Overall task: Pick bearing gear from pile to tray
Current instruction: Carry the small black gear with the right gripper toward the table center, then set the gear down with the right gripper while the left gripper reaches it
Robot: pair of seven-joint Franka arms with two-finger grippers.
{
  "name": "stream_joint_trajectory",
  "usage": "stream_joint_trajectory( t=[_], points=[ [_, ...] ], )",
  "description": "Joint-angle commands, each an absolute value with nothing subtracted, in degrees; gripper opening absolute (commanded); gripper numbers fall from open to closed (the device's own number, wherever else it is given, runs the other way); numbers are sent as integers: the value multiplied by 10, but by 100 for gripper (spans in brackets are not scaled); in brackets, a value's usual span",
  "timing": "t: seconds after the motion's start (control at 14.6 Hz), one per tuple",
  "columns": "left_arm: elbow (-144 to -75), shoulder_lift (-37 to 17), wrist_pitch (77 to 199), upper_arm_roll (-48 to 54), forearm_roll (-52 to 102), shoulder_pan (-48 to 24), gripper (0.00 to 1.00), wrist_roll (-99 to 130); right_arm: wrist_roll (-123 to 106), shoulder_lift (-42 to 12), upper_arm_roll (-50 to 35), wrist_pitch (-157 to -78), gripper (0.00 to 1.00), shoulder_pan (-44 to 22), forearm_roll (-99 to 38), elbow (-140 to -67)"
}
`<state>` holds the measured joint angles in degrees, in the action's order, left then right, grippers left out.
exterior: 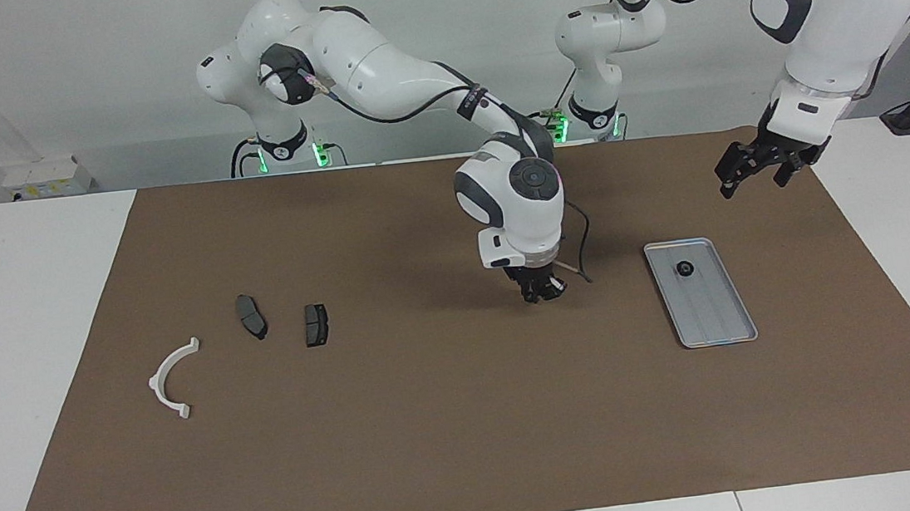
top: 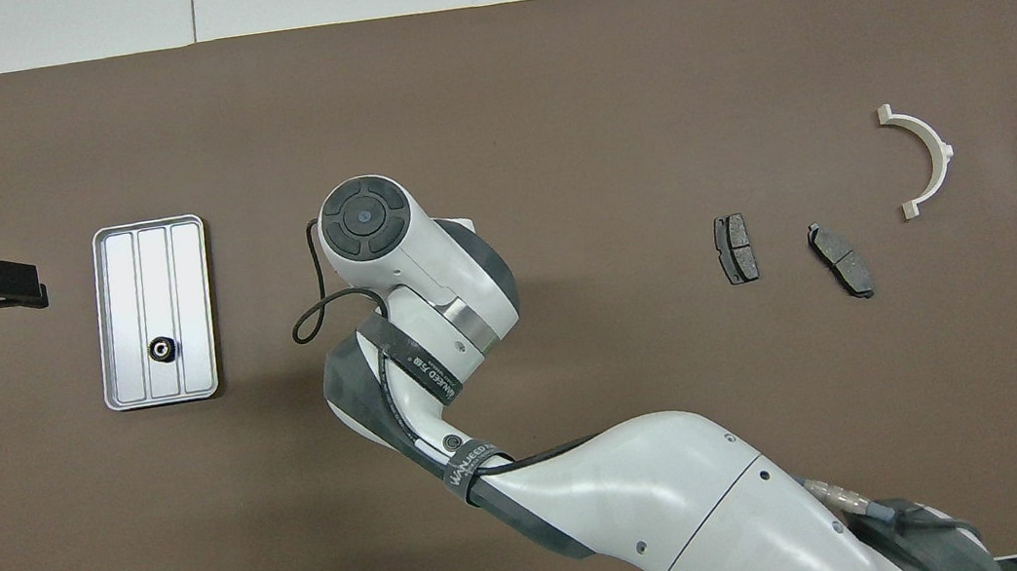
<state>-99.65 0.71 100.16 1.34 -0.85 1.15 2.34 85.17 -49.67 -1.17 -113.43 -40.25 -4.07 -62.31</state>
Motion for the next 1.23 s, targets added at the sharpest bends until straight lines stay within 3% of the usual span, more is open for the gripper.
stream_joint_trajectory(
  t=[0.0,0.27,0.34,0.41,0.55,0.62,0.82,1.16],
  points=[
    [-989,5,990,18,-4,8,100,28,860,-510,-5,-1148,0,-408,-37,-613],
    [-977,6,979,18,4,8,100,29,860,-516,-6,-1158,0,-408,-32,-613],
    [-966,5,970,18,4,8,100,29,860,-516,-6,-1158,17,-408,-32,-613],
    [-955,3,964,18,4,9,100,29,860,-515,-6,-1158,46,-408,-32,-613],
    [-963,5,973,18,4,8,100,29,862,-513,-5,-1158,89,-407,-32,-613],
    [-963,5,974,18,4,8,100,29,861,-512,-5,-1158,100,-407,-32,-613],
    [-974,5,994,20,6,-1,100,67,846,-495,3,-1146,100,-397,-32,-611],
    [-980,-20,1024,20,6,-55,100,198,703,-405,0,-1080,100,-332,-36,-611]
  ],
)
